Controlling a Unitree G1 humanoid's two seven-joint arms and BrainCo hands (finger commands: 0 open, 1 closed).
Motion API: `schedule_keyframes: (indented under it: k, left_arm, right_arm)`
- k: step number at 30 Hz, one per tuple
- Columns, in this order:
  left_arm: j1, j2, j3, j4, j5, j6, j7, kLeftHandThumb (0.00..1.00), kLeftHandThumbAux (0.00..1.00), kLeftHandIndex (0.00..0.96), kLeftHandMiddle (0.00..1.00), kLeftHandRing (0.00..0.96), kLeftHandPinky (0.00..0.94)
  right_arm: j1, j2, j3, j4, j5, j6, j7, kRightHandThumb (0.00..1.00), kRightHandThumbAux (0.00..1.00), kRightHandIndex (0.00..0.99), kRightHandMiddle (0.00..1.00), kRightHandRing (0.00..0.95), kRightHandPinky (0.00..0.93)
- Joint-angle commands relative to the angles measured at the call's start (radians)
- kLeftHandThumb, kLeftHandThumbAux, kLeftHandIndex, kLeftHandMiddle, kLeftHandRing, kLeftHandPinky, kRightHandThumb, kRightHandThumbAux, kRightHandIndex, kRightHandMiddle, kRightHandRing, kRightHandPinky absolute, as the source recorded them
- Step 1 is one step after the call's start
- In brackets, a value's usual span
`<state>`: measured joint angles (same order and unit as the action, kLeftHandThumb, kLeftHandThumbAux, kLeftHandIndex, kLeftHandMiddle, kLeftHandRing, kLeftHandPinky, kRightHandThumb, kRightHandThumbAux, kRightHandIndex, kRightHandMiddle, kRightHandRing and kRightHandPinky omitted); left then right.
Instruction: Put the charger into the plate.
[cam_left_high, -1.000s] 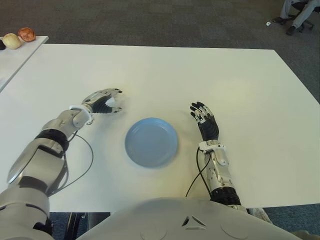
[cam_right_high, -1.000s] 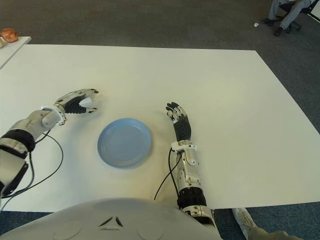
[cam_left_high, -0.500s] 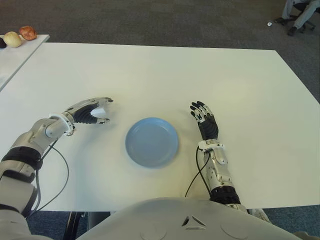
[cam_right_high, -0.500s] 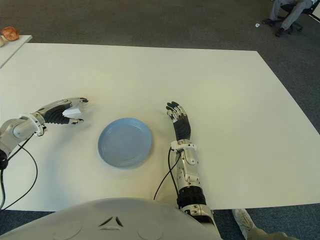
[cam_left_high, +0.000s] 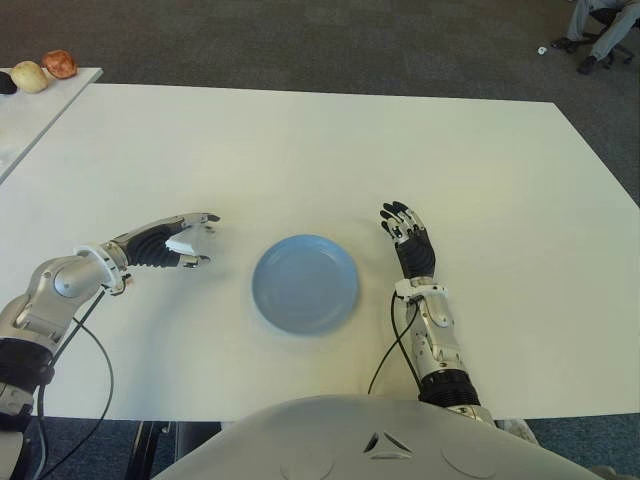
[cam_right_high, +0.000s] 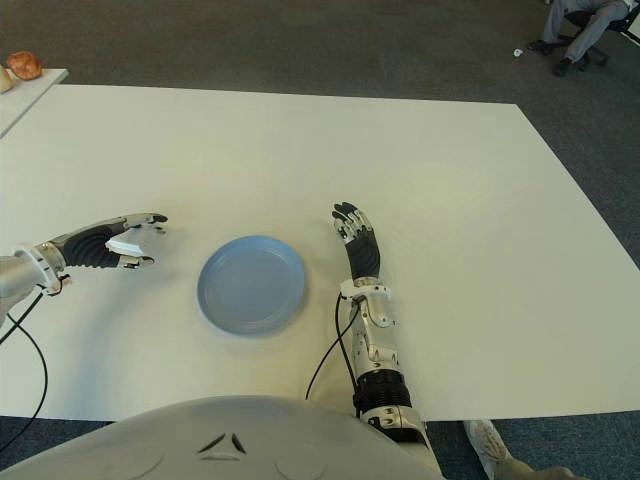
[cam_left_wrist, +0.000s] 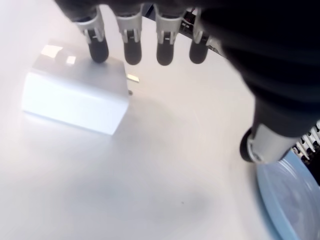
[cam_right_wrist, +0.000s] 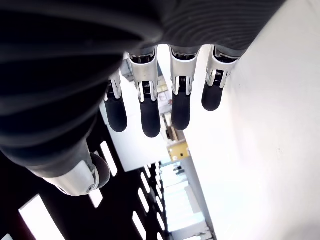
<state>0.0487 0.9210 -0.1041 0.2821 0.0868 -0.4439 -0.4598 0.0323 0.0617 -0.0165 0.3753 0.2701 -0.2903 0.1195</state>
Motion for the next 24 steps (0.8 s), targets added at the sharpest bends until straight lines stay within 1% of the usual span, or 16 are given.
schedule_keyframes:
  k: [1, 3, 7, 13, 17, 24]
  left_arm:
    - [0.071, -0.021, 0.044, -0.08, -0.037, 0.052, -0.033, 0.001, 0.625, 0.0, 0.002, 0.0, 0.0]
    - [0.1, -0.025, 0.063, -0.111, -0.055, 0.059, -0.043, 0.01, 0.647, 0.0, 0.002, 0.0, 0.0]
    - [0.131, -0.034, 0.093, -0.148, -0.089, 0.07, -0.074, 0.032, 0.689, 0.0, 0.0, 0.0, 0.0]
    - [0.18, -0.045, 0.131, -0.218, -0.116, 0.094, -0.101, 0.051, 0.724, 0.0, 0.0, 0.0, 0.0]
    - [0.191, -0.059, 0.143, -0.233, -0.124, 0.092, -0.118, 0.059, 0.741, 0.0, 0.0, 0.0, 0.0]
    - [0.189, -0.082, 0.151, -0.234, -0.137, 0.084, -0.142, 0.081, 0.753, 0.0, 0.0, 0.0, 0.014]
  right_arm:
    - [0.04, 0.044, 0.002, 0.05, -0.012, 0.088, -0.028, 0.0, 0.681, 0.204, 0.25, 0.191, 0.146]
    - [0.04, 0.044, 0.002, 0.049, -0.012, 0.091, -0.03, 0.0, 0.68, 0.204, 0.252, 0.194, 0.149]
    - [0.035, 0.043, 0.003, 0.051, -0.015, 0.098, -0.039, 0.0, 0.679, 0.204, 0.258, 0.198, 0.151]
    - [0.03, 0.044, 0.003, 0.057, -0.017, 0.098, -0.046, 0.0, 0.68, 0.207, 0.263, 0.201, 0.156]
    - [0.027, 0.045, 0.003, 0.062, -0.019, 0.095, -0.049, 0.0, 0.681, 0.207, 0.264, 0.205, 0.16]
    - [0.027, 0.042, 0.007, 0.064, -0.027, 0.09, -0.051, 0.0, 0.675, 0.199, 0.262, 0.205, 0.16]
